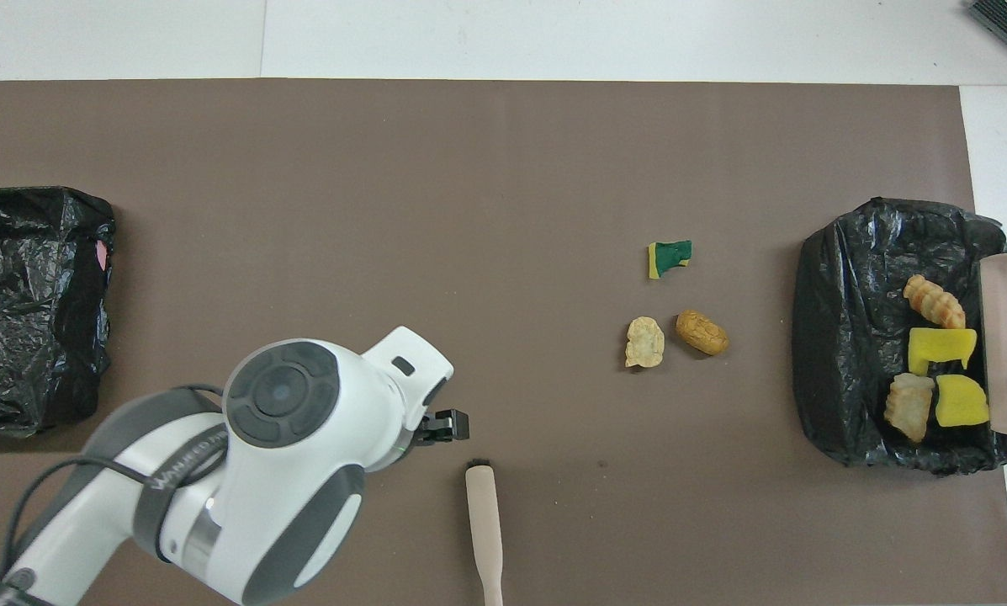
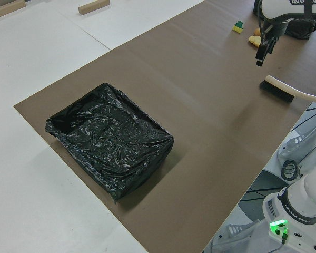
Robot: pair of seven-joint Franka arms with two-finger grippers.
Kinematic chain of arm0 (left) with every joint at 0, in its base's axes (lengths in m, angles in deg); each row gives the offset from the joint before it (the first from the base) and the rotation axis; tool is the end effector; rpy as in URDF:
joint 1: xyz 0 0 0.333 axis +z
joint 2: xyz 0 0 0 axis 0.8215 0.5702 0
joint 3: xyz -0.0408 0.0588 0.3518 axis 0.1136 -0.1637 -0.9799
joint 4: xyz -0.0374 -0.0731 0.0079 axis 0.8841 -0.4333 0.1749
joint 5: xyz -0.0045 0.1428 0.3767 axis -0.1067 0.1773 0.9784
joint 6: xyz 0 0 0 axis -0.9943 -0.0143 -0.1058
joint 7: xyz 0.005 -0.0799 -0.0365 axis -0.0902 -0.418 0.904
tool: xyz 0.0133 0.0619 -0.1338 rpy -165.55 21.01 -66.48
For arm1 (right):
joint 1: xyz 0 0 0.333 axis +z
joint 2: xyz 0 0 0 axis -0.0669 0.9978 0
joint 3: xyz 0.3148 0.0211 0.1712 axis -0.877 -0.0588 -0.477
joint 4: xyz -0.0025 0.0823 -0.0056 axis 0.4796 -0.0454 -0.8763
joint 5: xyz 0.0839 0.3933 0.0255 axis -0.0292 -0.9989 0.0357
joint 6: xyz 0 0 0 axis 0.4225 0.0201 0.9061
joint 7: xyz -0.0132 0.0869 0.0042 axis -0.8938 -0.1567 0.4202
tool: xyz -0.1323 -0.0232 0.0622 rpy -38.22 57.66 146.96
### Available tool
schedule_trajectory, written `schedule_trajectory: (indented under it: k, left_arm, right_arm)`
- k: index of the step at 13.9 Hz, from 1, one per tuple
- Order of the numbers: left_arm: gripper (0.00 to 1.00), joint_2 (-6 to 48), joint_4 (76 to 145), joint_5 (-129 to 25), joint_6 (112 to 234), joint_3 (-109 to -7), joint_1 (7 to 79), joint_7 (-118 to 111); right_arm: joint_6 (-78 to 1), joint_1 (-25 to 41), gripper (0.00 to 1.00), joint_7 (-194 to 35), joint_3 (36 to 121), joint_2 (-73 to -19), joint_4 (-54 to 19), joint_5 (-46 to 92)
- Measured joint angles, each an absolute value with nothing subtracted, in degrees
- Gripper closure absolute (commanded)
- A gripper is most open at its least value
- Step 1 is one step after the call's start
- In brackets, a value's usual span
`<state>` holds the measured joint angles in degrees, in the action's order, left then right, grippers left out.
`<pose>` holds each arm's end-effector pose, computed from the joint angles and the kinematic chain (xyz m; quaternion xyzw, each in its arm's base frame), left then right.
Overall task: Sweep and dump trash in bin
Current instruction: 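Tip the dustpan into the bin while the left gripper sets down the brush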
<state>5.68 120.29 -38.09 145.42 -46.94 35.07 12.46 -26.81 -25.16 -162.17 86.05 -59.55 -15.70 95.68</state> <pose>0.4157 -0.3152 0.4633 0.9966 0.0075 -0.0654 0.0497 0.5246 -0.2959 0.5593 0.7196 0.6013 -0.2809 0.2041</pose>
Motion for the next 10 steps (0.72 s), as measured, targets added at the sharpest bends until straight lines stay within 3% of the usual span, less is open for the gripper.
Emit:
schedule_trajectory:
  k: [5, 10]
  left_arm:
    - [0.00, 8.07, 102.25, -35.08, 130.34, -47.15, 46.37, 2.74]
    - [0.00, 9.81, 92.94, -30.84, 121.94, -47.44, 52.24, -5.47]
  right_arm:
    - [-25.07, -24.20, 1.00, -162.41, 85.83, -60.53, -14.41, 97.65]
    - [-15.54, -24.38, 1.00, -165.25, 85.83, -64.00, -6.99, 94.52]
